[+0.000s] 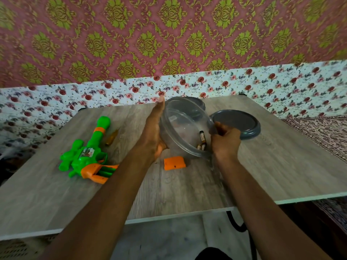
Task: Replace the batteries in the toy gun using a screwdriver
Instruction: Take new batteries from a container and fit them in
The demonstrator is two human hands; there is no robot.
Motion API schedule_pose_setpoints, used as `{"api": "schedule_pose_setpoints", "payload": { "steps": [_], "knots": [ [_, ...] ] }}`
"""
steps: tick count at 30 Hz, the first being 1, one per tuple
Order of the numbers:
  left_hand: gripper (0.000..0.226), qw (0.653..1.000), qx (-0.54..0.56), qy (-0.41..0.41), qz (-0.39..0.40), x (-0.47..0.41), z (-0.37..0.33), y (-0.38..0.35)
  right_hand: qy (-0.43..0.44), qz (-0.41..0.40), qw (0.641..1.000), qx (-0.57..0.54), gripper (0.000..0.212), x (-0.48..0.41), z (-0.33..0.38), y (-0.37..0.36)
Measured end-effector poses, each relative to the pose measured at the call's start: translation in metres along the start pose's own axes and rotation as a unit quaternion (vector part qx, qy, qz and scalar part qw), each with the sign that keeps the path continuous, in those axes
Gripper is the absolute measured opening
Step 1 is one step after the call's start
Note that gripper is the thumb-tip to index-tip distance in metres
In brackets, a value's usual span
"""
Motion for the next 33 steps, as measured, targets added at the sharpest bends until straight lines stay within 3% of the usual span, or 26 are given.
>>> {"api": "schedule_pose_setpoints", "payload": {
  "steps": [5, 9, 12, 16, 20, 23, 29, 33],
  "knots": [
    [0.044, 0.993, -0.085, -0.054, -0.058, -0.005, -0.007, -0.004, 0.048, 0.022, 0.996, 0.073, 0.041, 0.001, 0.005, 0.004],
    [0.044, 0.983, -0.141, -0.098, -0.067, -0.006, -0.007, -0.012, 0.183, 0.032, 0.963, 0.194, 0.039, 0.0, 0.014, 0.006],
    [0.04, 0.976, -0.17, -0.11, -0.077, -0.004, -0.008, -0.016, 0.243, 0.158, 0.911, 0.293, 0.027, -0.004, 0.028, -0.007],
    [0.034, 0.976, -0.172, -0.108, -0.075, -0.005, -0.007, -0.017, 0.232, 0.356, 0.816, 0.393, 0.024, -0.011, 0.032, -0.024],
    [0.029, 0.981, -0.145, -0.092, -0.093, -0.009, -0.006, -0.013, 0.261, 0.431, 0.746, 0.436, 0.012, -0.018, 0.035, -0.03],
    [0.027, 0.986, -0.115, -0.072, -0.101, -0.012, -0.004, -0.007, 0.257, 0.468, 0.738, 0.413, 0.008, -0.018, 0.039, -0.027],
    [0.03, 0.99, -0.076, -0.044, -0.113, -0.015, 0.002, 0.001, 0.203, 0.53, 0.748, 0.345, 0.035, -0.005, 0.051, -0.018],
    [0.03, 0.99, -0.061, -0.035, -0.121, -0.016, 0.003, 0.004, 0.171, 0.546, 0.759, 0.31, 0.038, -0.001, 0.053, -0.014]
  ]
}}
Point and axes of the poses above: each hand's wrist, its own x-axis away from the middle knuckle, its own y-axis out of the back of the hand, z = x × y, the point moved 5 cm from there along -x, towards the middle knuckle, and after that the axes turned 9 degrees about y, right-handed, at the moved point
